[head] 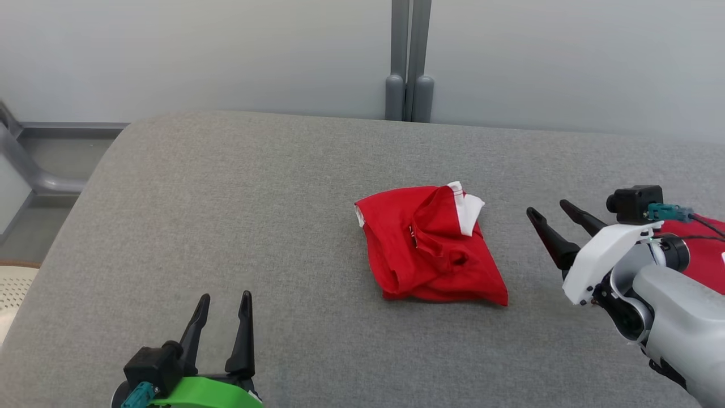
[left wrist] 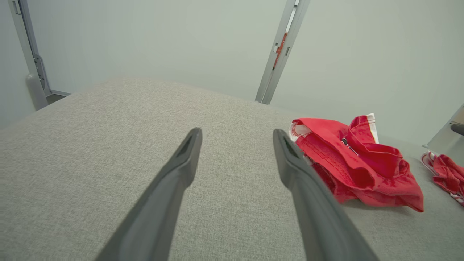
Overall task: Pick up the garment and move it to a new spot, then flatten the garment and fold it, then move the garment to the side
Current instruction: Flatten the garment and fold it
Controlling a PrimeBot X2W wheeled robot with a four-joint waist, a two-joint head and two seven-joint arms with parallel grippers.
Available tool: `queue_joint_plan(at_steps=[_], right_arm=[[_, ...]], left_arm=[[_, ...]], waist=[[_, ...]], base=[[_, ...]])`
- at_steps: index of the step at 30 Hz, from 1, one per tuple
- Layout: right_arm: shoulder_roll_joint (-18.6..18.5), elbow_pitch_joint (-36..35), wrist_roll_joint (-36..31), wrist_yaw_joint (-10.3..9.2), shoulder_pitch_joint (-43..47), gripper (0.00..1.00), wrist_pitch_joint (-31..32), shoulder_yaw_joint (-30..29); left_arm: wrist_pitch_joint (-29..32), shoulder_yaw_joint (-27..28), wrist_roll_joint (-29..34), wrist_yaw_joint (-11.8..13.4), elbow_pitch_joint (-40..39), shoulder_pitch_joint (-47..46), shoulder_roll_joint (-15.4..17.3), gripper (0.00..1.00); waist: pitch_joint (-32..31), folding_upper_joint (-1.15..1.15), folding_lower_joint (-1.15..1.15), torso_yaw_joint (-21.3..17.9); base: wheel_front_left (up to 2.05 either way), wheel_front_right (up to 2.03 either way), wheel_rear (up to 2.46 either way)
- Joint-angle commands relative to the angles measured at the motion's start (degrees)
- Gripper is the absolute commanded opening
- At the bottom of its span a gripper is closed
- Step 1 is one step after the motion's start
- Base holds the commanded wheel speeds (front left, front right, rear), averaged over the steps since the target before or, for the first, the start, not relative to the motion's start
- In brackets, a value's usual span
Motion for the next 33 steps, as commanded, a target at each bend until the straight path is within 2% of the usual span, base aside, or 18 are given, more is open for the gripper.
queue_joint_plan(at_steps=[1,2,3,8,14,21,27,33], right_arm=[[0.6,0.6,-0.2,-0.05,0.5,0.93,0.0,0.0],[1.2,1.6,0.3,-0.05,0.4,0.4,1.1,0.3],[1.5,2.3,0.3,-0.05,0.2,0.0,2.6,0.9],[4.0,7.6,2.1,-0.05,-1.8,0.0,10.8,2.6],[5.0,10.0,3.5,-0.05,-3.4,0.0,14.4,4.1],[5.8,12.9,4.4,-0.06,-6.5,0.0,15.5,4.9],[6.9,13.9,2.9,-0.05,-11.4,0.0,11.8,5.5],[9.5,13.5,2.8,-0.05,-14.4,0.0,11.8,7.6]], left_arm=[[-0.1,0.0,0.5,-0.2,0.0,0.0,0.2,1.0],[-0.1,-0.2,0.5,-0.2,0.1,-0.1,0.1,1.0],[-0.1,-0.3,0.4,-0.2,0.2,-0.2,0.2,1.0],[-0.1,-1.0,0.1,-0.2,0.5,-1.5,0.1,1.0],[-0.1,-1.2,-0.2,-0.2,1.0,-2.7,0.1,1.0],[-0.1,-1.8,-1.1,-0.2,1.0,-4.3,0.0,1.0],[-0.1,-2.6,-2.7,-0.1,0.7,-5.3,0.0,1.0],[-0.1,-3.5,-3.9,0.5,0.7,-5.7,0.0,1.0]], waist=[[0.4,0.0,0.0,0.9],[0.5,0.0,0.0,1.4],[0.6,0.0,0.0,1.8],[2.4,0.0,0.0,4.9],[4.9,0.0,0.0,8.6],[7.9,0.0,0.0,12.2],[10.2,0.0,0.0,14.8],[11.7,0.0,0.0,16.3]], base=[[0.0,0.0,0.0],[0.0,0.0,0.0],[0.0,0.0,0.0],[0.0,0.0,0.0],[0.0,0.0,0.0],[0.0,0.0,0.0],[0.0,0.0,0.0],[0.0,0.0,0.0]])
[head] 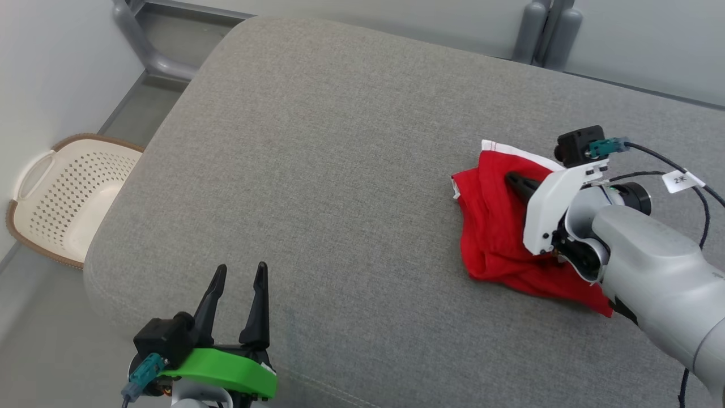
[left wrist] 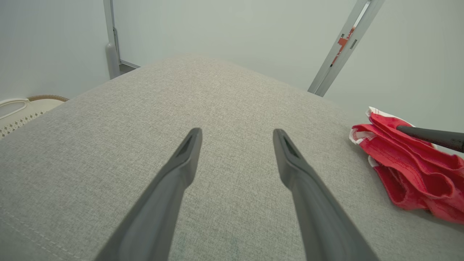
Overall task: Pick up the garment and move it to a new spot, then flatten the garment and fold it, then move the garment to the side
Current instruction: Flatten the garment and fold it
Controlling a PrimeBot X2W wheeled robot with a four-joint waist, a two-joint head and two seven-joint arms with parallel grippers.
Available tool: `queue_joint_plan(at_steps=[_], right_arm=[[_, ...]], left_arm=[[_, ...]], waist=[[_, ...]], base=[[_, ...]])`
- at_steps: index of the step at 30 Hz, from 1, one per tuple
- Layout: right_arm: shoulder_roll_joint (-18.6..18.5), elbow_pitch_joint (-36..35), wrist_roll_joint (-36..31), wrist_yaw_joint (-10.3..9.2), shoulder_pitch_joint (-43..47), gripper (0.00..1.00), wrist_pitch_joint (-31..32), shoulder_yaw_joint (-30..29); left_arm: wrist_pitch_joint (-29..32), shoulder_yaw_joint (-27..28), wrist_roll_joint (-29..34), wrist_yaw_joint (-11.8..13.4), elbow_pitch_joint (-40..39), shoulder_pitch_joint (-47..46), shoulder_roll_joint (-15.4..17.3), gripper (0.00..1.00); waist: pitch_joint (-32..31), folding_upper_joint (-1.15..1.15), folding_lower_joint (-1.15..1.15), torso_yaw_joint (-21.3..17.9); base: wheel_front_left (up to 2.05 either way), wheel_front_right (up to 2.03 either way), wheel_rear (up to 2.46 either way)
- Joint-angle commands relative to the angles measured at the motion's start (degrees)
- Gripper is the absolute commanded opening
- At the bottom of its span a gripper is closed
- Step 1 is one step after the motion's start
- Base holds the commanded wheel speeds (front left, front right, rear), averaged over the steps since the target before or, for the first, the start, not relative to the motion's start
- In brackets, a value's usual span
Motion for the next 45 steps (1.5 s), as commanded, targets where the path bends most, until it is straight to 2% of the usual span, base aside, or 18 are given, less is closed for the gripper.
queue_joint_plan(at_steps=[1,5,9,17,19,20,21,22,23,28,32,36,40,45], right_arm=[[0.6,-0.2,0.3,-0.05,-0.6,0.0,0.4,0.6],[2.4,-2.2,1.1,-0.05,-0.7,0.0,-0.4,2.1],[2.5,-5.2,1.3,-0.06,-0.3,0.0,-2.5,3.6],[-0.3,-10.2,-0.5,-0.05,0.3,0.0,-10.1,4.6],[-1.5,-11.2,-1.4,-0.05,0.3,0.2,-11.2,4.0],[-2.1,-11.8,-1.7,-0.05,0.5,0.42,-11.5,3.3],[-2.5,-12.3,-2.3,-0.05,0.6,0.49,-11.7,2.7],[-3.2,-12.7,-2.8,-0.05,0.8,0.94,-11.8,2.0],[-3.7,-13.6,-3.8,-0.05,0.8,1.0,-11.9,0.1],[-6.3,-20.8,-13.5,-0.06,5.7,1.0,-11.9,-14.1],[-6.4,-26.2,-21.2,-0.05,12.4,1.0,-11.9,-25.6],[-4.9,-30.3,-27.6,-0.05,20.6,1.0,-11.9,-34.9],[-2.6,-35.3,-31.9,-0.05,28.6,1.0,-11.9,-43.2],[0.9,-38.9,-36.8,-0.04,38.1,1.0,-11.9,-50.5]], left_arm=[[-0.1,0.0,-0.2,0.3,0.1,-1.0,0.0,1.0],[-0.1,0.0,-0.3,0.5,0.3,-1.4,0.0,1.0],[-0.1,0.5,0.5,0.5,0.4,-1.1,0.0,1.0],[-0.1,3.1,3.3,0.1,-0.3,1.2,0.1,1.0],[-0.1,3.9,4.2,0.1,-0.7,1.8,0.1,1.0],[-0.1,4.4,4.7,0.1,-0.9,2.2,0.2,1.0],[-0.1,4.8,5.0,0.0,-1.1,2.4,0.3,1.0],[-0.1,5.1,5.3,0.0,-1.2,2.7,0.4,1.0],[-0.1,5.5,5.4,0.0,-1.5,3.1,0.6,1.0],[-0.1,8.1,6.5,-0.1,-4.1,3.9,1.1,1.0],[-0.1,9.9,7.4,-0.2,-6.5,3.9,1.1,1.0],[-0.1,11.2,8.9,-0.2,-7.6,4.1,1.3,1.0],[-0.1,12.4,10.3,1.0,-8.3,4.2,1.2,1.0],[-0.1,12.9,13.0,1.1,-8.7,4.9,1.2,1.0]], waist=[[1.2,0.0,0.0,1.1],[0.9,0.0,0.0,0.6],[-0.6,0.0,0.0,-1.1],[-5.4,0.0,0.0,-7.2],[-6.6,0.0,0.0,-9.1],[-7.2,0.0,0.0,-10.2],[-7.8,0.0,0.0,-11.1],[-8.3,0.0,0.0,-12.0],[-8.9,0.0,0.0,-13.2],[-10.1,0.0,0.0,-18.1],[-10.6,0.0,0.0,-21.2],[-11.1,0.0,0.0,-23.4],[-11.3,0.0,0.0,-24.7],[-11.3,0.0,0.0,-25.7]], base=[[0.0,0.0,0.0],[0.0,0.0,0.0],[0.0,0.0,0.0],[0.0,0.0,0.0],[0.0,0.0,0.0],[0.0,0.0,0.0],[0.0,0.0,0.0],[0.0,0.0,0.0],[0.0,0.0,0.0],[0.0,0.0,0.0],[0.0,0.0,0.0],[0.0,0.0,0.0],[0.0,0.0,0.0],[0.0,0.0,0.0]])
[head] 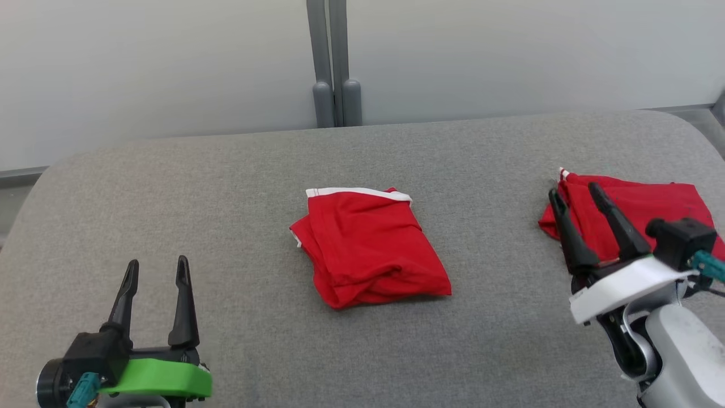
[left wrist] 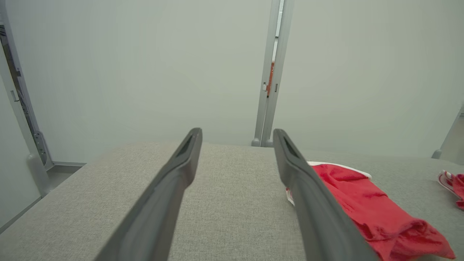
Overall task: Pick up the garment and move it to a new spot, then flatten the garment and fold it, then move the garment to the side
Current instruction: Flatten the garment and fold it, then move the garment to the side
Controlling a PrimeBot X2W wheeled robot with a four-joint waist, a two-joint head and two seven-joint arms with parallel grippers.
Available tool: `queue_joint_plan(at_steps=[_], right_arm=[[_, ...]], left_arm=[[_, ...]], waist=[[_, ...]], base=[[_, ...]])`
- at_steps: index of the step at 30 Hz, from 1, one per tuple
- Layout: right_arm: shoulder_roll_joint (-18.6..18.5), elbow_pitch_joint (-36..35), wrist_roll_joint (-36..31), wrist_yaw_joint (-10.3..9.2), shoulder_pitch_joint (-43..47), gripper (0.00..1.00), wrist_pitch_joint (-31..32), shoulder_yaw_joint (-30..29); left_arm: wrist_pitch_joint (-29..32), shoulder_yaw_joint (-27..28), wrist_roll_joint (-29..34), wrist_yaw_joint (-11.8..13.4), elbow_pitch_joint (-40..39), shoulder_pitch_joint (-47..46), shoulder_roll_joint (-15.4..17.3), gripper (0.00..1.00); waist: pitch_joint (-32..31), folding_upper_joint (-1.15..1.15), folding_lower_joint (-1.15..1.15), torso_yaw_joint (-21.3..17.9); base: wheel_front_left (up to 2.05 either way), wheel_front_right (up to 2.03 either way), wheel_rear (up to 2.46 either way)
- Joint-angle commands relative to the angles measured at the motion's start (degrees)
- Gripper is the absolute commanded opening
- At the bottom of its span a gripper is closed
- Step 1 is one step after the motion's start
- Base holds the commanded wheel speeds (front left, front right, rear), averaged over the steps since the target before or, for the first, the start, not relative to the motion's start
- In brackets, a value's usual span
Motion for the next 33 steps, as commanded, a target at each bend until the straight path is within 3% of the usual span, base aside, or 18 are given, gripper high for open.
queue_joint_plan(at_steps=[1,12,19,28,33], right_arm=[[0.6,-0.8,-1.7,-0.03,1.4,1.0,-0.1,-0.9],[5.9,-3.1,-8.5,-0.03,8.4,1.0,-0.1,-7.0],[7.2,-2.5,-10.5,-0.03,9.2,1.0,-0.1,-8.3],[7.1,-1.5,-8.8,-0.03,5.5,1.0,-0.1,-5.6],[6.5,5.8,-5.0,-0.03,-0.9,1.0,2.6,-0.4]], left_arm=[[0.0,0.2,1.7,0.3,-0.1,1.4,0.3,1.0],[0.0,0.1,4.2,-0.3,-0.1,2.8,-0.4,1.0],[0.0,-0.3,4.5,-0.8,0.5,2.1,-0.6,1.0],[0.0,-1.1,3.8,-1.1,1.3,0.7,-0.8,1.0],[0.0,-2.2,3.4,-1.2,1.9,0.4,-0.8,1.0]], waist=[[-0.4,0.0,0.0,-0.9],[-0.7,0.0,0.0,-2.1],[-0.4,0.0,0.0,-2.0],[0.4,0.0,0.0,0.3],[0.9,0.0,0.0,4.3]], base=[[0.0,0.0,0.0],[0.0,0.0,0.0],[0.0,0.0,0.0],[0.0,0.0,0.0],[0.0,0.0,0.0]])
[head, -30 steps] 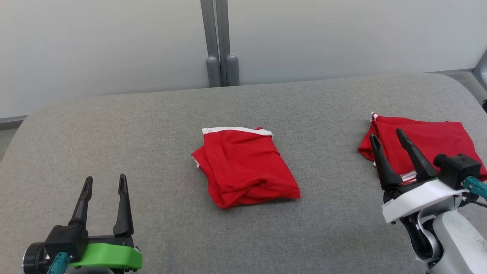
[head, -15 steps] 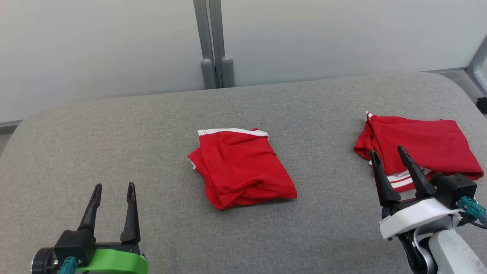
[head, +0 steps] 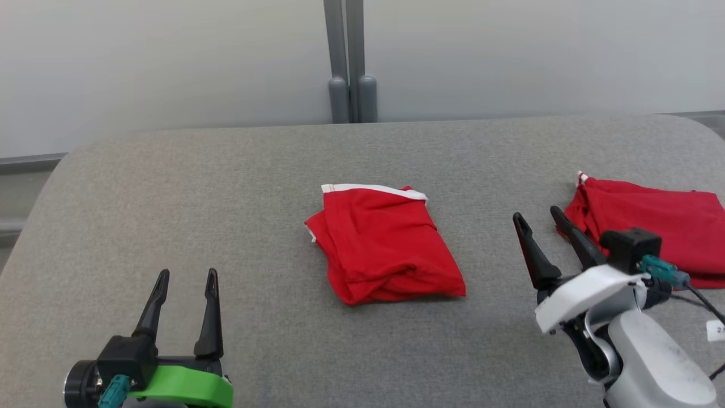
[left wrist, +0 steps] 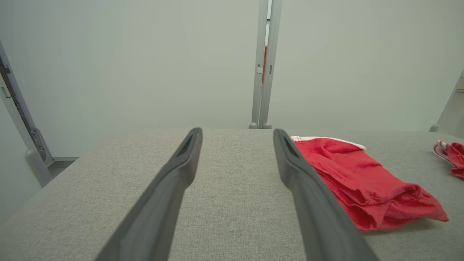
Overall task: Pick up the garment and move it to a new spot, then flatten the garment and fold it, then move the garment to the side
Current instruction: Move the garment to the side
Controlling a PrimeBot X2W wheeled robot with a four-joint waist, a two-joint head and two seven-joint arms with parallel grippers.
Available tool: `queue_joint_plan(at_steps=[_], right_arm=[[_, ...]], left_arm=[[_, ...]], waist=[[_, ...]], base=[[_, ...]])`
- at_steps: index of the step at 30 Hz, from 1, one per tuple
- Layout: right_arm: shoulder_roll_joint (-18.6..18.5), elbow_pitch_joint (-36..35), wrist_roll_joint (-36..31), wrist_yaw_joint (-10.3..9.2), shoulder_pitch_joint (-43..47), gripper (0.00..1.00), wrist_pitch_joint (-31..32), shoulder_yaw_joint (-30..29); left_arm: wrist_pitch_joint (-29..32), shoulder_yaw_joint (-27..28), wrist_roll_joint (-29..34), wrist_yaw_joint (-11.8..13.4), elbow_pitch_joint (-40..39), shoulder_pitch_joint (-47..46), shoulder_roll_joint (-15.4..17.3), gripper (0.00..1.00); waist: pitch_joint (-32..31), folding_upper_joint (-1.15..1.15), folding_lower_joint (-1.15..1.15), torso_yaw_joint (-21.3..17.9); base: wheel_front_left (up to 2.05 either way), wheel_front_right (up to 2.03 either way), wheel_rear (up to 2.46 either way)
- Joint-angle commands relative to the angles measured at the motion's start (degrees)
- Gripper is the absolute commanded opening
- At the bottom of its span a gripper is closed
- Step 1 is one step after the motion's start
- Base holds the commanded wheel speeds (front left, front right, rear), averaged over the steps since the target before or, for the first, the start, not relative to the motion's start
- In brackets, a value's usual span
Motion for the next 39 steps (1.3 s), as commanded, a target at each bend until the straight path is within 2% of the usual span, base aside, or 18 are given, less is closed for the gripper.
queue_joint_plan(at_steps=[1,9,13,15,19,26,27,29,34,39], right_arm=[[-0.3,2.0,1.3,-0.03,-3.2,1.0,1.5,0.5],[-1.2,14.3,6.4,-0.03,-15.9,1.0,10.0,3.9],[-1.9,20.7,9.4,-0.03,-21.0,1.0,16.8,6.3],[-2.2,25.1,12.5,-0.03,-23.1,1.0,23.8,8.3],[-2.6,29.2,16.6,-0.03,-24.9,1.0,32.2,9.8],[-2.0,32.6,20.1,-0.02,-25.3,1.0,37.4,11.9],[-1.9,32.4,20.5,-0.03,-25.0,0.97,37.5,12.4],[-1.9,31.5,21.2,-0.02,-24.8,0.0,36.2,13.3],[-3.1,30.2,22.3,-0.03,-25.0,0.0,32.5,15.1],[-3.7,28.9,23.6,-0.03,-25.4,0.0,29.0,17.1]], left_arm=[[0.0,-0.2,-0.6,-0.2,0.3,-0.7,0.1,1.0],[0.0,-2.8,-2.2,-0.3,0.6,-2.9,0.0,1.0],[0.0,-4.5,-3.5,0.3,0.8,-4.5,0.0,1.0],[0.0,-5.5,-4.2,0.8,1.0,-5.4,0.0,1.0],[0.0,-5.9,-4.5,1.1,1.2,-5.8,0.0,1.0],[0.0,-6.2,-4.7,1.6,1.1,-6.1,0.0,1.0],[0.0,-6.2,-4.7,1.6,1.1,-6.1,0.0,1.0],[0.0,-6.1,-4.3,1.6,1.1,-6.1,0.0,1.0],[0.0,-5.8,-3.9,1.4,1.7,-5.7,0.0,1.0],[0.0,-5.4,-2.7,1.1,1.9,-5.2,0.0,1.0]], waist=[[0.8,0.0,0.0,3.5],[5.6,0.0,0.0,10.8],[8.1,0.0,0.0,13.8],[9.2,0.0,0.0,15.7],[9.8,0.0,0.0,17.1],[10.3,0.0,0.0,17.7],[10.3,0.0,0.0,17.6],[10.2,0.0,0.0,17.2],[9.1,0.0,0.0,15.4],[7.0,0.0,0.0,11.6]], base=[[0.0,0.0,0.0],[0.0,0.0,0.0],[0.0,0.0,0.0],[0.0,0.0,0.0],[0.0,0.0,0.0],[0.0,0.0,0.0],[0.0,0.0,0.0],[0.0,0.0,0.0],[0.0,0.0,0.0],[0.0,0.0,0.0]])
